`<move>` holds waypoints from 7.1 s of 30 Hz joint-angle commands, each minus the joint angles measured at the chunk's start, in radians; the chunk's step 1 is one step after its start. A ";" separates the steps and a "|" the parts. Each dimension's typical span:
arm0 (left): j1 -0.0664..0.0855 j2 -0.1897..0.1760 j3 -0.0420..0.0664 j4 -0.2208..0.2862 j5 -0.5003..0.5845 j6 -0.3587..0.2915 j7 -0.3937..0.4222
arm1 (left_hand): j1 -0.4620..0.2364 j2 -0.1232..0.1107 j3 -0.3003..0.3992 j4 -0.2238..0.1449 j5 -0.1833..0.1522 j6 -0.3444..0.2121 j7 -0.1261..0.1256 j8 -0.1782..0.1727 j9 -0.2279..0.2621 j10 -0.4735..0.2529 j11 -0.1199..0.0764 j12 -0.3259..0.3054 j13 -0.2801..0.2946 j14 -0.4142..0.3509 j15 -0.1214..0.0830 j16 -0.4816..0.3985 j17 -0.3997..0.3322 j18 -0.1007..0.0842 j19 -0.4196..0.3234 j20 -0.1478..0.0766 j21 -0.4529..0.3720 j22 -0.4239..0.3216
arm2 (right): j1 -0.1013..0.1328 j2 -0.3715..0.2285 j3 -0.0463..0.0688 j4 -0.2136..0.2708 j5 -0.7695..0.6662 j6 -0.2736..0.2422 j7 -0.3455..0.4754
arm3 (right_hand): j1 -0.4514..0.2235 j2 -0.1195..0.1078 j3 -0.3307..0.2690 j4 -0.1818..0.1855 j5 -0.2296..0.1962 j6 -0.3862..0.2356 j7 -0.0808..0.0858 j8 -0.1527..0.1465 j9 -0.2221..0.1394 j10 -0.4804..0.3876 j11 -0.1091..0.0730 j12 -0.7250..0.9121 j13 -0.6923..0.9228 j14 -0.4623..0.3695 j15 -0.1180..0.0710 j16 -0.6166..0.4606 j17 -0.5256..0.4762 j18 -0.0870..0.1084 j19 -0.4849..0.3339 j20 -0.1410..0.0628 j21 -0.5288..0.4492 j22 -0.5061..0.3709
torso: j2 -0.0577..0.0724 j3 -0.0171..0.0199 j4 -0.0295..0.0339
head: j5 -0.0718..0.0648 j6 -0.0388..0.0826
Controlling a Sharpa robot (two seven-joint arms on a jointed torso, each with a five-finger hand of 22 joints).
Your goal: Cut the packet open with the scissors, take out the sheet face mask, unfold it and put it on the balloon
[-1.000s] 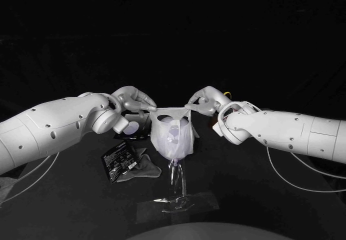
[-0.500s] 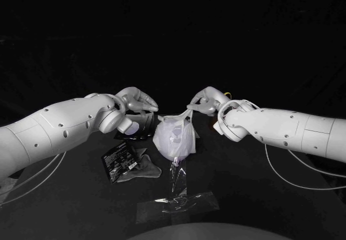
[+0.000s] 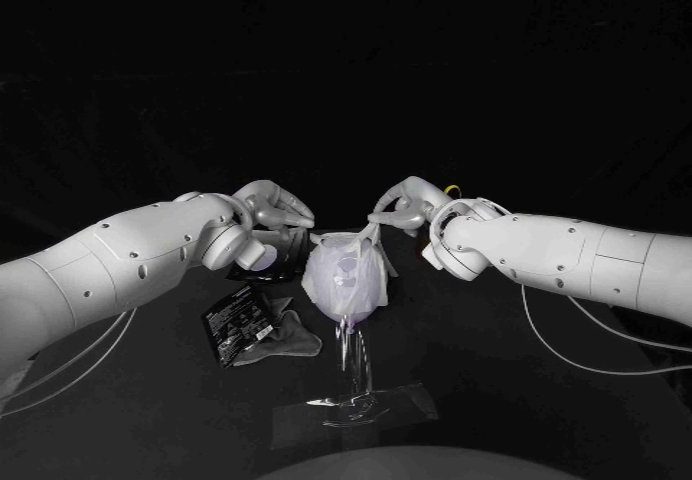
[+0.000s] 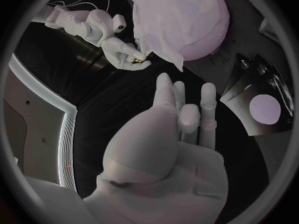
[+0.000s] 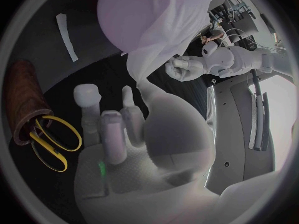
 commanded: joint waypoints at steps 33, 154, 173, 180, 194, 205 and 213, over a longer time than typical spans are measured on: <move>-0.031 0.059 0.010 -0.098 -0.004 0.174 0.080 | -0.116 0.065 -0.031 0.089 -0.004 -0.022 0.010 -0.092 -0.080 -0.100 0.090 -0.209 -0.026 -0.320 0.089 -0.100 -0.389 0.007 -0.063 0.055 -0.142 -0.081 | 0.001 -0.070 0.000 0.029 0.211 0.073 0.102 | 0.175 0.090 -0.274 0.200 -0.004 0.090 0.045 -0.116 -0.101 -0.390 0.063 -1.121 -0.897 -0.354 0.058 -0.478 -0.638 0.061 -0.147 0.075 -0.442 -0.214 | 0.002 0.0005 -0.0021 | -0.003 0.009; -0.035 0.103 0.019 -0.133 -0.041 0.085 0.055 | -0.026 0.144 0.077 -0.055 -0.003 0.091 -0.019 -0.017 -0.046 0.006 0.029 -0.156 0.004 -0.183 0.033 0.017 -0.252 0.013 -0.034 0.029 -0.057 -0.014 | 0.000 0.086 0.002 -0.136 0.023 0.187 0.172 | 0.490 0.369 -0.548 -0.020 -0.003 0.231 -0.010 -0.029 -0.114 -0.311 0.034 -1.023 -1.143 -0.692 0.096 -0.681 -0.945 0.068 -0.363 0.141 -0.690 -0.486 | 0.008 0.0006 -0.0006 | 0.004 -0.032; -0.035 0.115 0.019 -0.144 -0.059 0.060 0.029 | -0.021 0.145 0.082 -0.060 -0.003 0.090 -0.017 -0.012 -0.039 0.010 0.024 -0.155 0.004 -0.156 0.028 0.018 -0.221 0.013 -0.030 0.026 -0.049 -0.009 | 0.005 0.078 0.002 -0.119 0.108 0.273 0.220 | 0.205 0.287 -0.712 0.158 -0.004 0.076 0.088 -0.130 -0.161 -0.432 0.121 -1.092 -1.194 -0.816 0.165 -0.727 -0.988 0.058 -0.455 0.189 -0.722 -0.546 | 0.010 0.0008 -0.0027 | 0.006 -0.031; -0.035 0.116 0.019 -0.142 -0.059 0.060 0.029 | -0.020 0.146 0.082 -0.061 -0.003 0.089 -0.017 -0.011 -0.037 0.010 0.023 -0.155 0.004 -0.152 0.028 0.018 -0.216 0.013 -0.029 0.025 -0.048 -0.008 | 0.005 0.085 0.002 -0.125 0.098 0.331 0.206 | 0.187 0.275 -0.712 0.165 -0.004 0.071 0.092 -0.137 -0.166 -0.444 0.126 -1.092 -1.200 -0.833 0.170 -0.726 -0.993 0.061 -0.469 0.197 -0.722 -0.562 | 0.011 0.0001 -0.0010 | 0.002 -0.030; -0.035 0.111 0.020 -0.131 -0.060 0.068 0.028 | -0.018 0.146 0.083 -0.063 -0.003 0.089 -0.017 -0.010 -0.036 0.010 0.023 -0.155 0.004 -0.149 0.027 0.019 -0.214 0.013 -0.028 0.025 -0.046 -0.007 | 0.004 0.102 0.002 -0.155 0.076 0.370 0.205 | 0.254 0.325 -0.690 0.121 -0.004 0.095 0.077 -0.128 -0.171 -0.451 0.118 -1.077 -1.209 -0.852 0.168 -0.708 -1.000 0.065 -0.478 0.201 -0.718 -0.596 | 0.010 -0.0008 -0.0004 | 0.005 -0.037; -0.035 0.110 0.020 -0.128 -0.059 0.068 0.027 | -0.017 0.146 0.084 -0.063 -0.003 0.088 -0.016 -0.010 -0.035 0.010 0.022 -0.155 0.004 -0.146 0.026 0.019 -0.212 0.013 -0.027 0.024 -0.044 -0.006 | 0.003 0.102 0.002 -0.154 0.069 0.387 0.225 | 0.349 0.370 -0.598 0.082 -0.003 0.156 0.036 -0.096 -0.169 -0.412 0.086 -1.047 -1.207 -0.839 0.149 -0.685 -1.003 0.069 -0.463 0.191 -0.715 -0.617 | 0.011 0.0002 -0.0011 | 0.005 -0.036; -0.035 0.113 0.020 -0.128 -0.058 0.065 0.027 | -0.017 0.147 0.085 -0.064 -0.003 0.087 -0.016 -0.009 -0.034 0.010 0.022 -0.155 0.004 -0.143 0.026 0.019 -0.208 0.013 -0.026 0.024 -0.043 -0.005 | 0.003 0.104 0.002 -0.153 0.052 0.373 0.228 | 0.412 0.364 -0.584 0.032 -0.004 0.174 0.024 -0.082 -0.169 -0.396 0.076 -1.044 -1.211 -0.829 0.141 -0.676 -1.006 0.069 -0.450 0.185 -0.714 -0.626 | 0.012 -0.0007 -0.0003 | 0.004 -0.039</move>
